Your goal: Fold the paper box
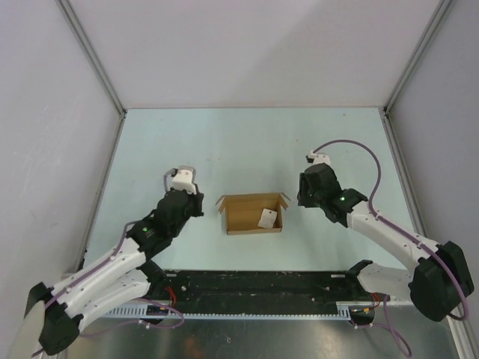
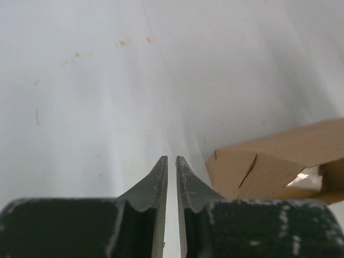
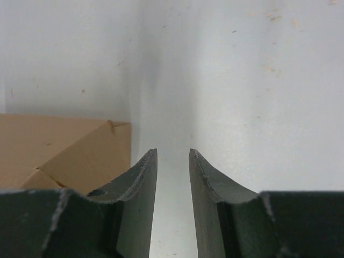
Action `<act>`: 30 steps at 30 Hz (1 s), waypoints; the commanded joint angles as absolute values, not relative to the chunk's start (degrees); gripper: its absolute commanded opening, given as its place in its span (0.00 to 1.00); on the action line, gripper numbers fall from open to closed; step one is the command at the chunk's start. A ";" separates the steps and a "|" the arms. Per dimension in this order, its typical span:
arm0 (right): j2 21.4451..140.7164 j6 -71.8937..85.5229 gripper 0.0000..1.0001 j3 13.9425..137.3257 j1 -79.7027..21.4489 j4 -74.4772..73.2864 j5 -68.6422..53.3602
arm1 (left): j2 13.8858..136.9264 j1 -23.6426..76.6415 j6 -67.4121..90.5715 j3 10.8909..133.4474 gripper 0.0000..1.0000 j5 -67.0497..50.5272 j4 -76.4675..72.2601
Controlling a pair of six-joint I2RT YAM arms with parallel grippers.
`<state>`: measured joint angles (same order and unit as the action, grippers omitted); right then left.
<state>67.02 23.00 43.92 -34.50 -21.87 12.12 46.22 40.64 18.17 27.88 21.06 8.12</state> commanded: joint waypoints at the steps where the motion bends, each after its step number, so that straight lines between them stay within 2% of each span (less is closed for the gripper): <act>1: 61.97 23.56 0.35 44.12 -32.26 -20.93 18.45 | 37.04 40.78 21.00 29.53 0.17 28.73 7.82; 2: 60.22 22.86 0.36 44.03 -32.17 -20.22 19.41 | 35.52 40.78 21.01 29.01 0.23 29.52 7.56; 3: 59.42 22.33 0.39 43.86 -31.99 -18.30 20.47 | 33.68 40.69 20.74 27.87 0.25 30.05 6.25; 5: 58.10 21.10 0.49 43.07 -31.04 -15.92 20.92 | 29.72 40.69 19.78 27.16 0.28 30.24 5.54; 7: 57.39 20.48 0.48 43.07 -29.89 -14.68 16.56 | 28.39 40.43 18.99 26.89 0.29 30.15 5.27; 10: 58.18 20.30 0.39 43.15 -28.92 -12.40 11.88 | 31.70 40.17 18.72 27.86 0.26 29.36 5.19; 12: 59.84 20.04 0.27 43.07 -28.74 -11.34 10.47 | 34.87 39.99 18.81 29.35 0.22 27.69 4.75; 14: 61.08 19.69 0.19 43.07 -28.74 -11.43 9.49 | 39.26 39.90 18.90 29.97 0.13 26.11 3.88; 16: 63.35 18.81 0.15 43.07 -28.65 -11.43 8.97 | 41.82 39.90 18.90 29.10 0.09 25.75 1.86; 23: 69.08 18.19 0.06 43.15 -27.25 -7.74 3.88 | 51.94 37.18 19.77 26.81 0.07 18.82 -8.61; 24: 69.34 18.45 0.06 43.15 -27.07 -7.39 3.08 | 53.07 36.66 20.12 26.72 0.11 17.33 -9.14; 26: 69.61 19.42 0.22 43.16 -26.37 -6.94 3.25 | 53.26 35.25 21.26 26.37 0.27 16.26 -10.54; 28: 69.43 20.65 0.32 43.15 -25.67 -6.51 3.08 | 51.95 34.02 22.32 25.49 0.35 13.98 -12.82; 30: 69.43 21.62 0.37 43.24 -25.40 -6.07 2.90 | 49.33 31.91 24.43 23.39 0.40 11.62 -14.76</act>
<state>69.82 19.94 42.98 -26.35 -10.00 4.25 53.08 34.92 20.51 25.78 17.30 -7.31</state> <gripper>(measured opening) 0.327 0.366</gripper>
